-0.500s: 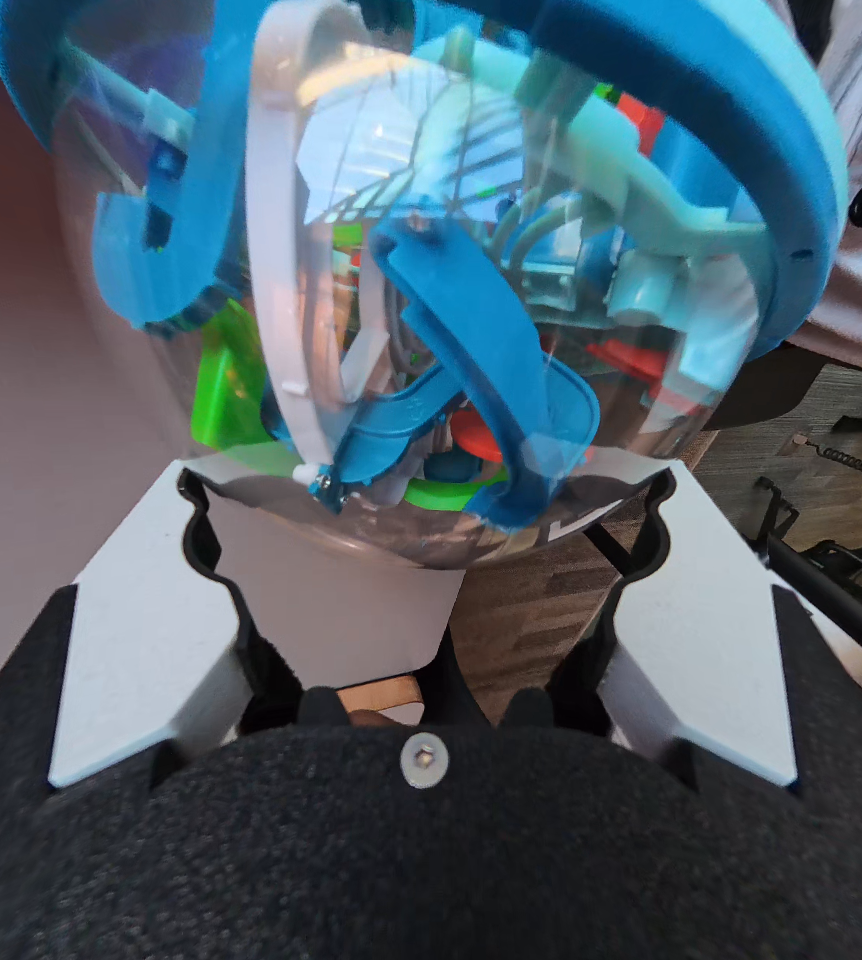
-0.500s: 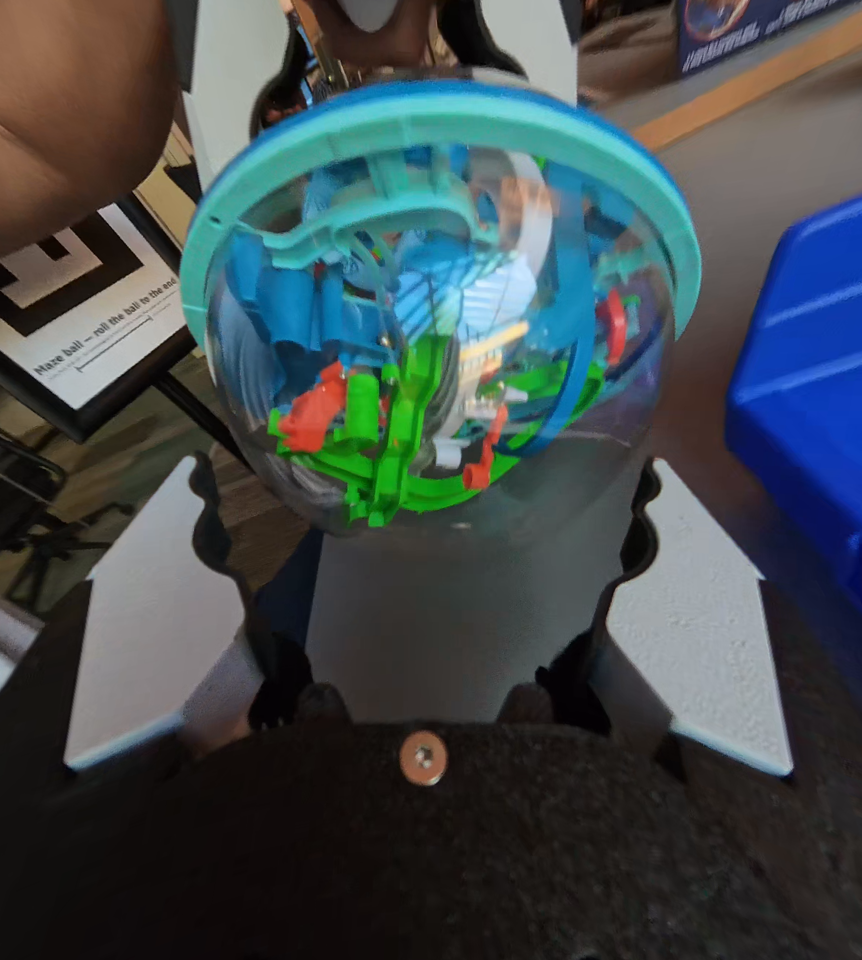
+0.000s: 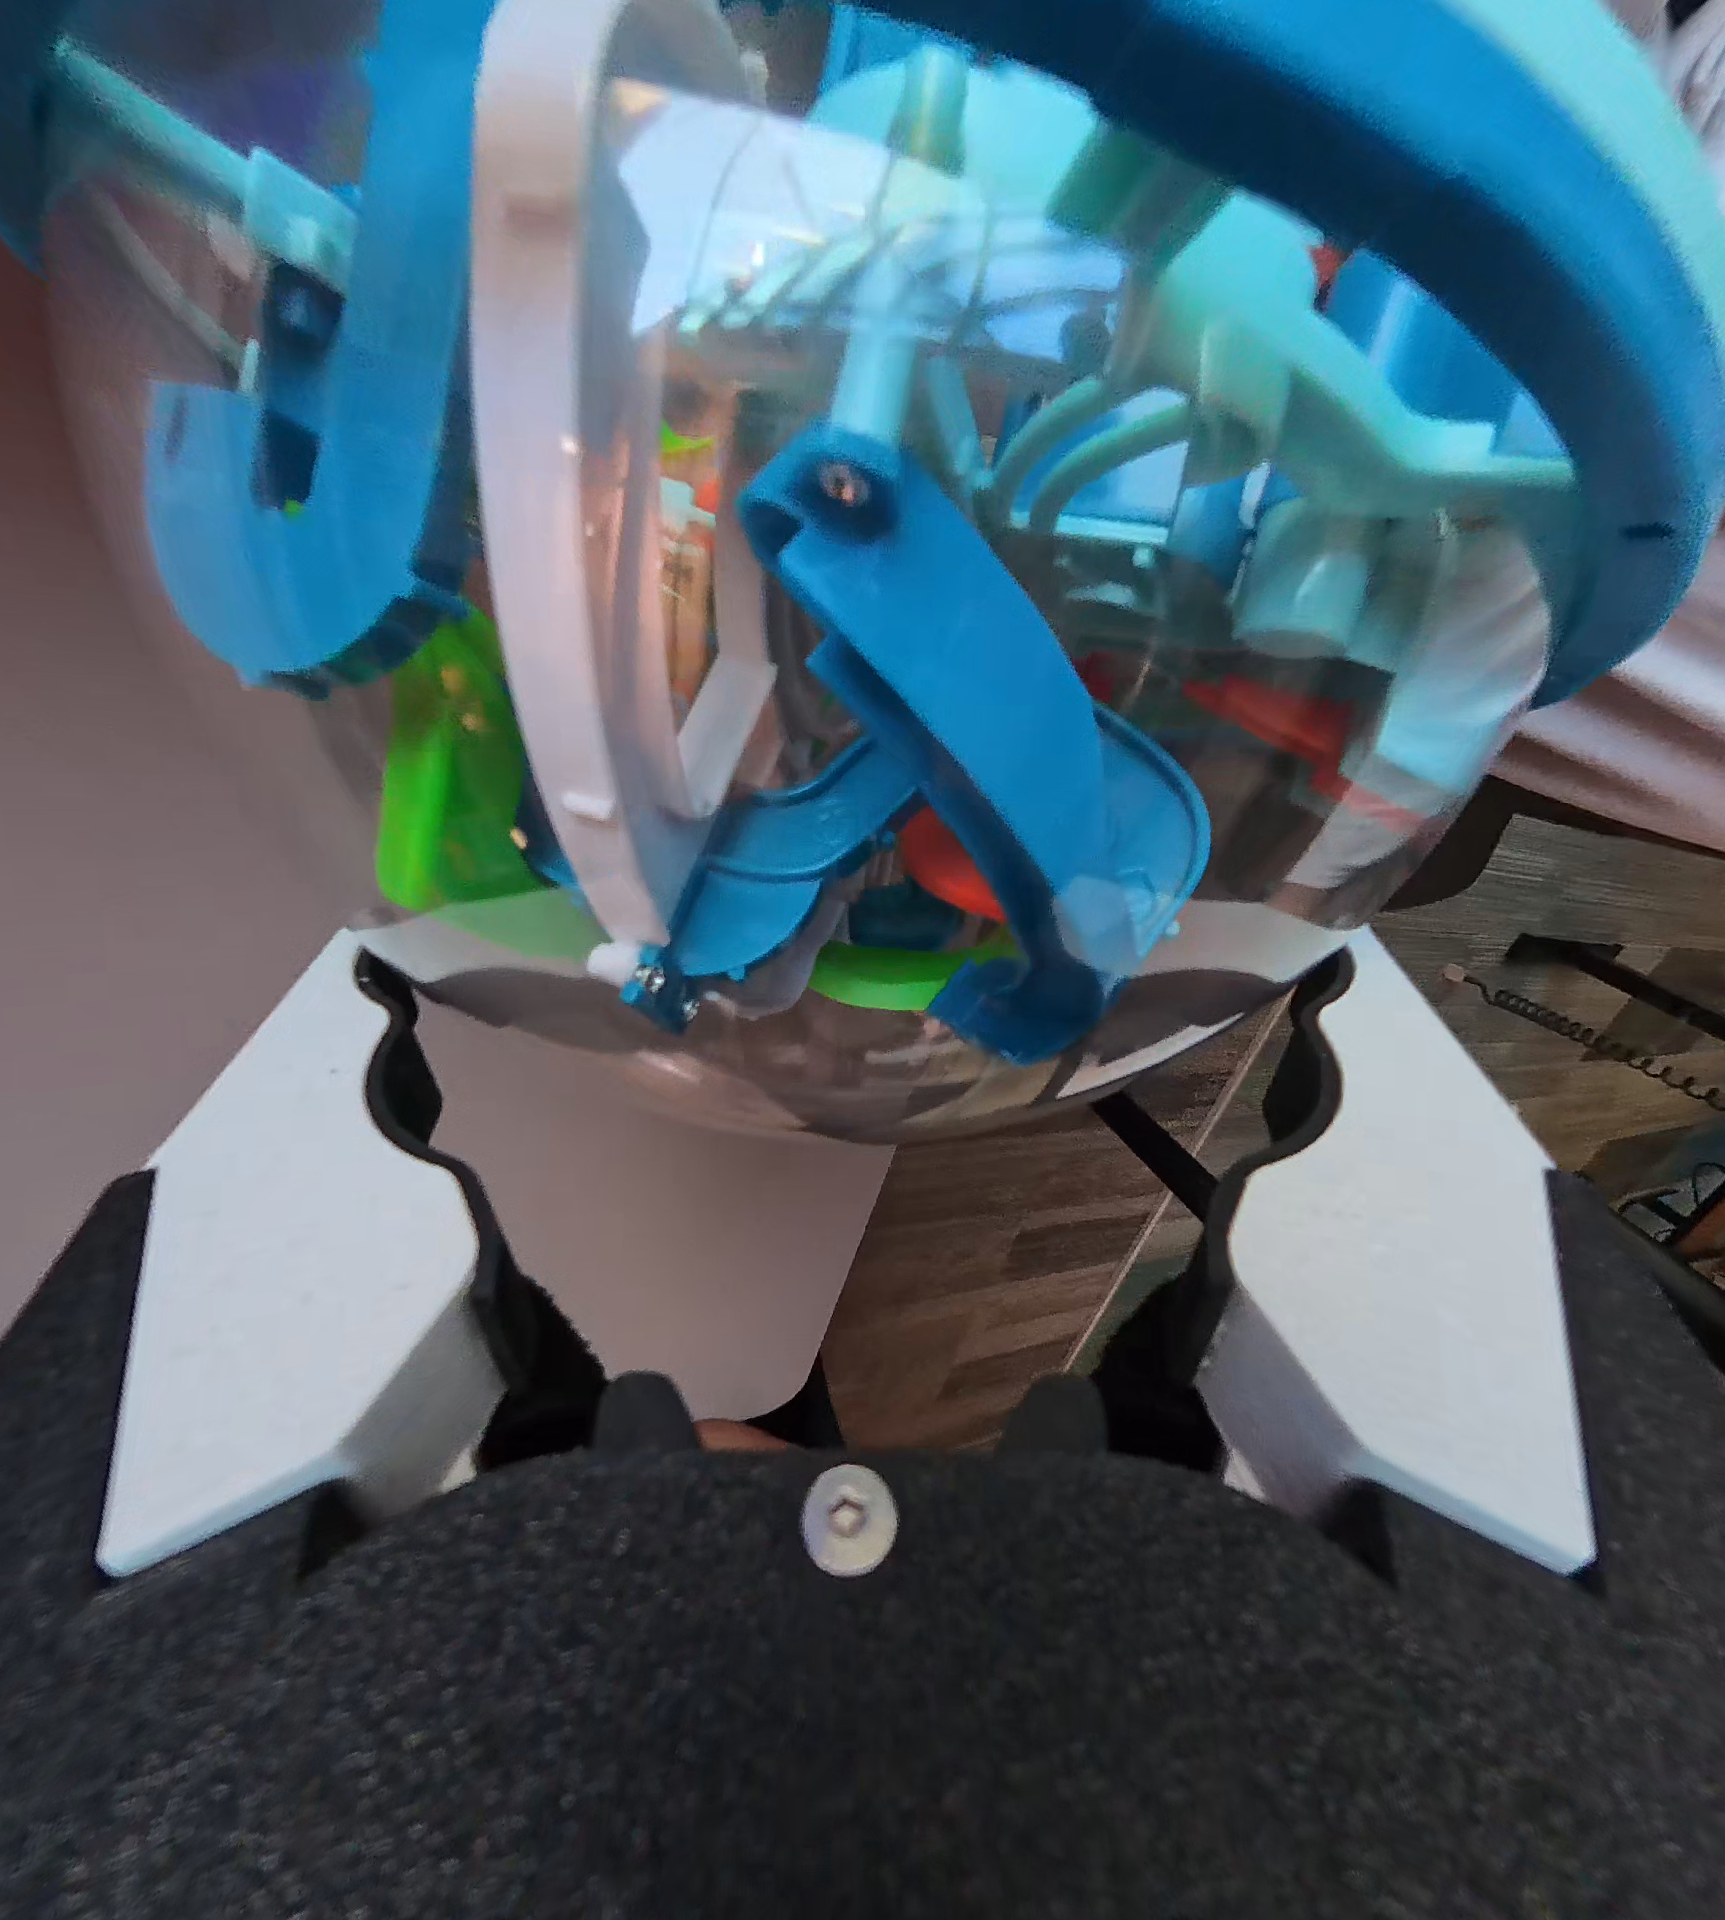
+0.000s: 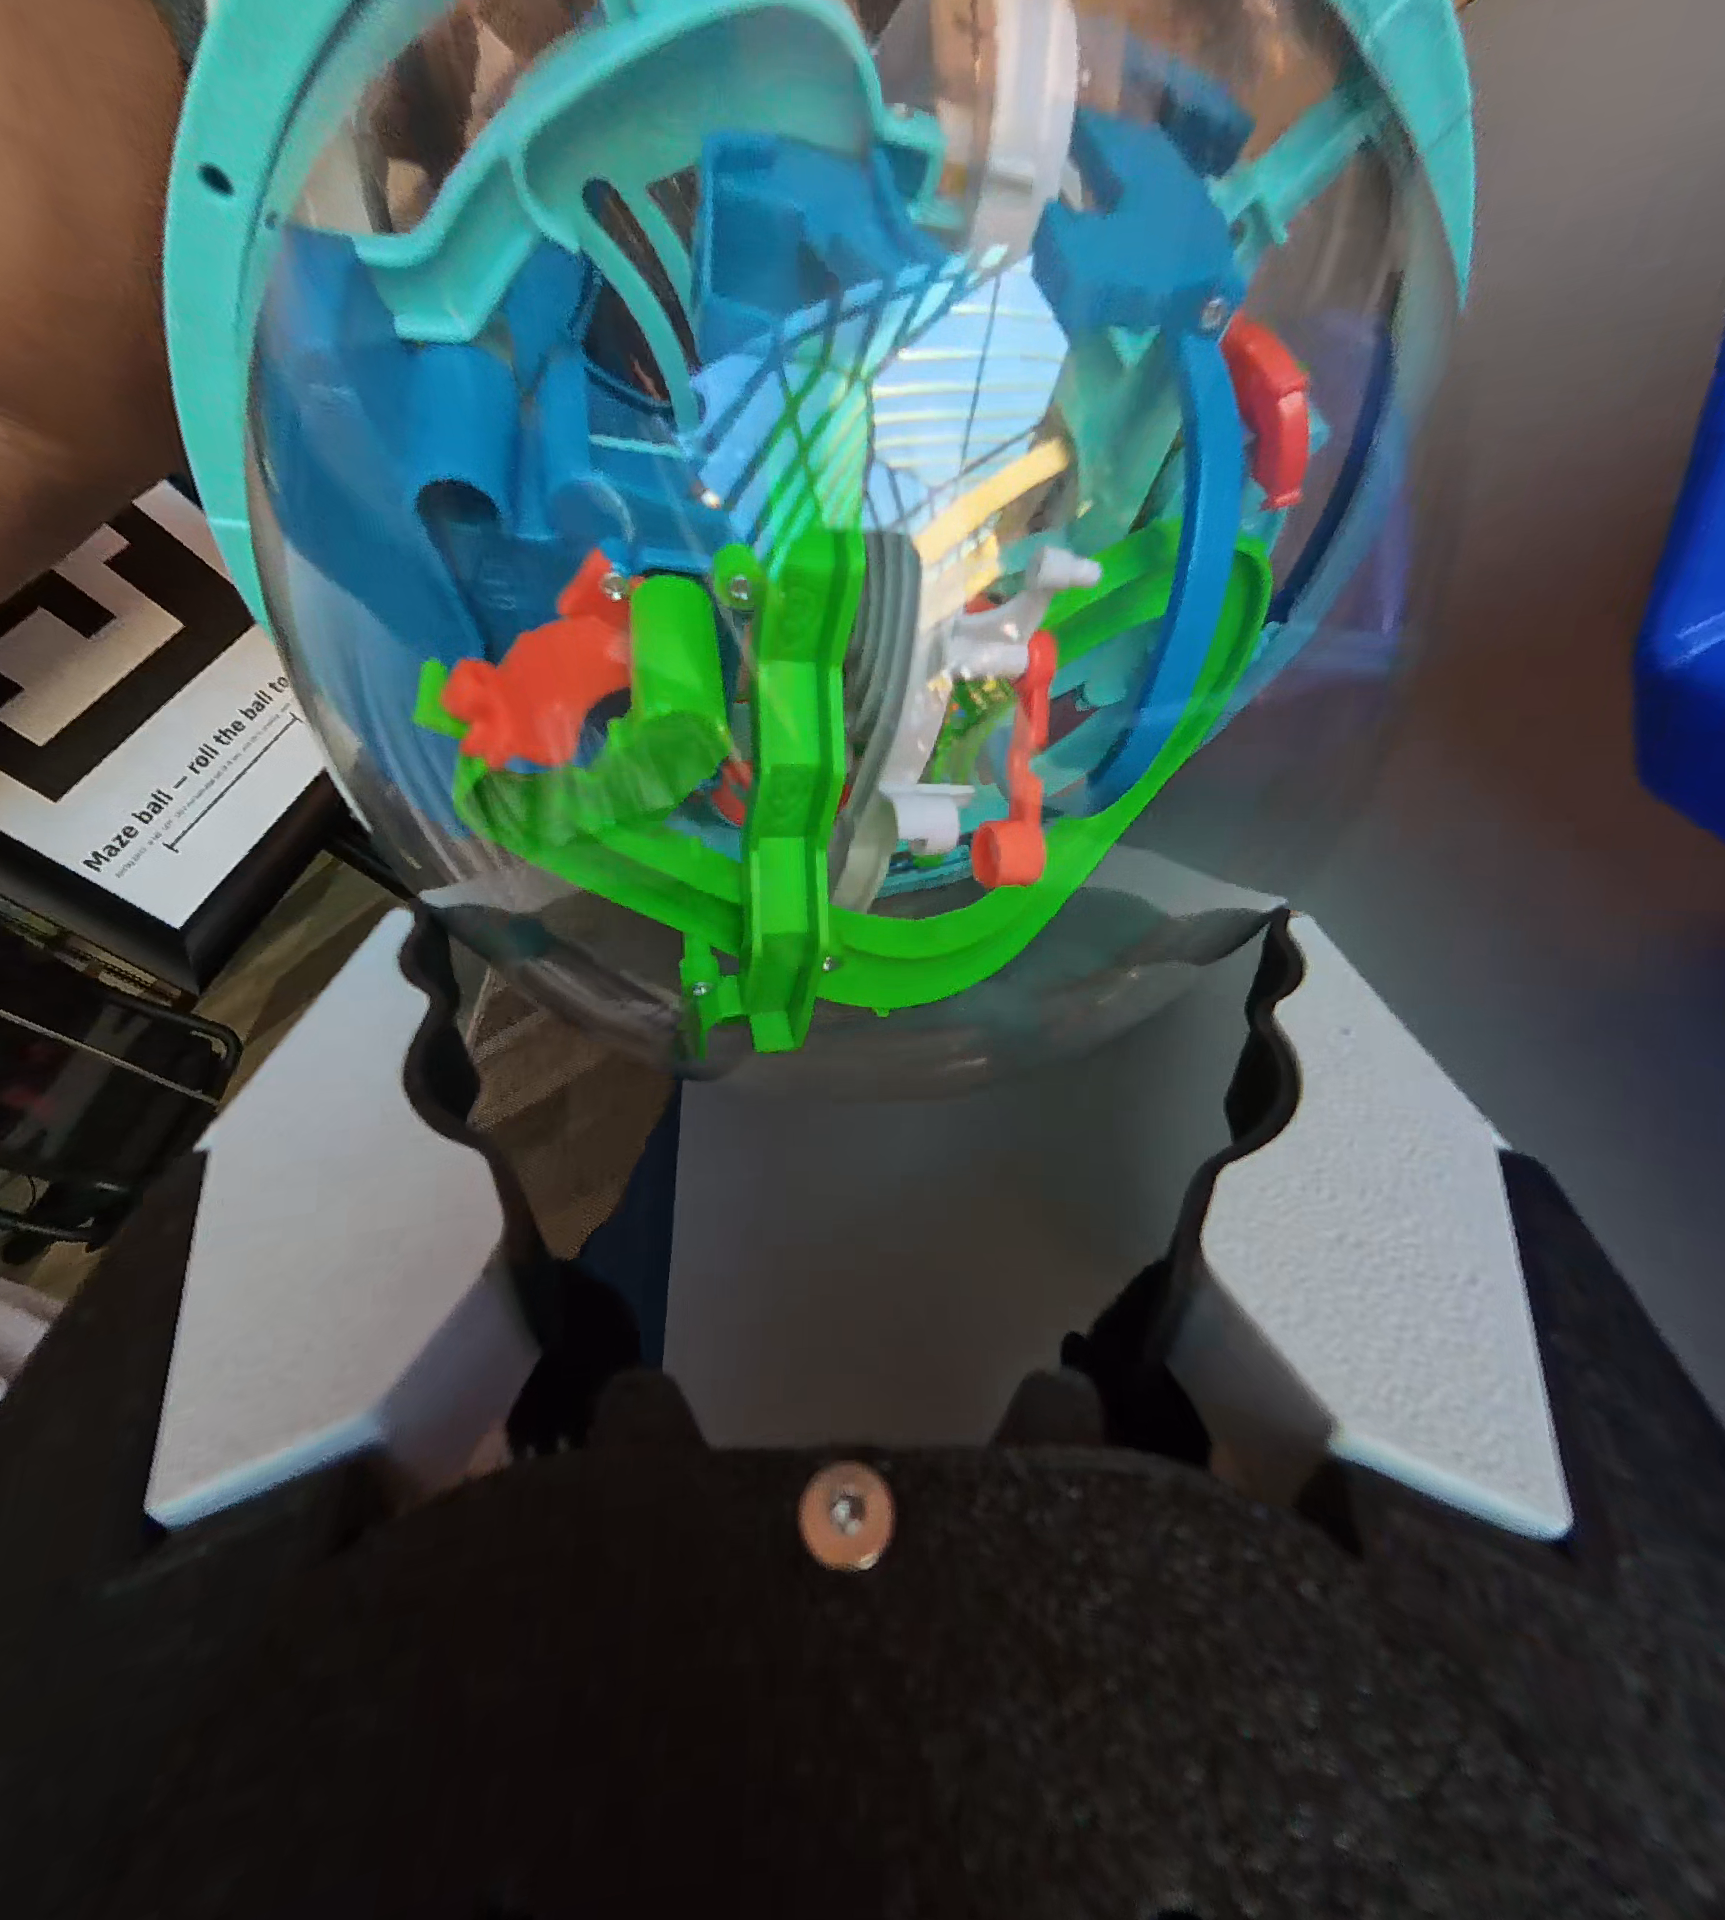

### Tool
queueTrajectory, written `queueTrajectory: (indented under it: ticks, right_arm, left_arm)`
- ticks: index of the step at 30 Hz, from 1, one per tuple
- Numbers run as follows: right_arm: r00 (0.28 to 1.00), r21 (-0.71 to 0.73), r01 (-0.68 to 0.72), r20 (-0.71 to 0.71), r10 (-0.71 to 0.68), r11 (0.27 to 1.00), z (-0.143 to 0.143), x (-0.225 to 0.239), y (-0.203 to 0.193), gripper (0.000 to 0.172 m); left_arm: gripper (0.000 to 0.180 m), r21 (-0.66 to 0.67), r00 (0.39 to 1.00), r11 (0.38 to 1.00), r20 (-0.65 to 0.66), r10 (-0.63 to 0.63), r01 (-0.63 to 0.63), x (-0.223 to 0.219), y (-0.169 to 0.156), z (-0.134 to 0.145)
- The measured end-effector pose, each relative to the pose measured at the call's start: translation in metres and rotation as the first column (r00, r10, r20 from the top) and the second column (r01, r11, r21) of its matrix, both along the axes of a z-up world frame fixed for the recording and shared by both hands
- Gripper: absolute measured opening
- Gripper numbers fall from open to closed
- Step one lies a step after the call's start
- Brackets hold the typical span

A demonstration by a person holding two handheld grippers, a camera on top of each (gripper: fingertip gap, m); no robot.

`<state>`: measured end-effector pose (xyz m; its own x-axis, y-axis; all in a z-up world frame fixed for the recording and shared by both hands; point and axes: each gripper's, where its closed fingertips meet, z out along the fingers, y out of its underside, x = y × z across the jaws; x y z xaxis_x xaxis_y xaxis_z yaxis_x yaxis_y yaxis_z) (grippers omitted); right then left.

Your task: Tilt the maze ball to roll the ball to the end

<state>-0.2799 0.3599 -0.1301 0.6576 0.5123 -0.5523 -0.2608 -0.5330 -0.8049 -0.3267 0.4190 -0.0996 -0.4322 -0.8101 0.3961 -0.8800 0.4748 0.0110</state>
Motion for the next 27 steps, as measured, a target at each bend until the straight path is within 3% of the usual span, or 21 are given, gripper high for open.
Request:
queueTrajectory:
  ticks: [1, 8, 27]
  right_arm:
    - [1.0, 0.0, -0.001, -0.009, 0.001, 1.0, 0.001, 0.0, 0.001, 0.146]
    - [0.995, 0.024, 0.025, -0.098, -0.023, 0.999, 0.014, 0.008, 0.005, 0.146]
    - [0.999, 0.094, 0.028, 0.031, -0.031, 0.995, 0.033, 0.032, -0.004, 0.148]
  left_arm:
    - [0.16, -0.009, 1.0, 1.0, 0.004, 0.012, -0.012, 0.0, 0.0, 0.0]
    - [0.16, -0.132, 0.993, 0.985, 0.013, 0.113, -0.111, -0.002, -0.004, -0.003]
    - [0.159, -0.209, 0.971, 0.964, 0.138, 0.193, -0.162, 0.0, -0.031, -0.025]
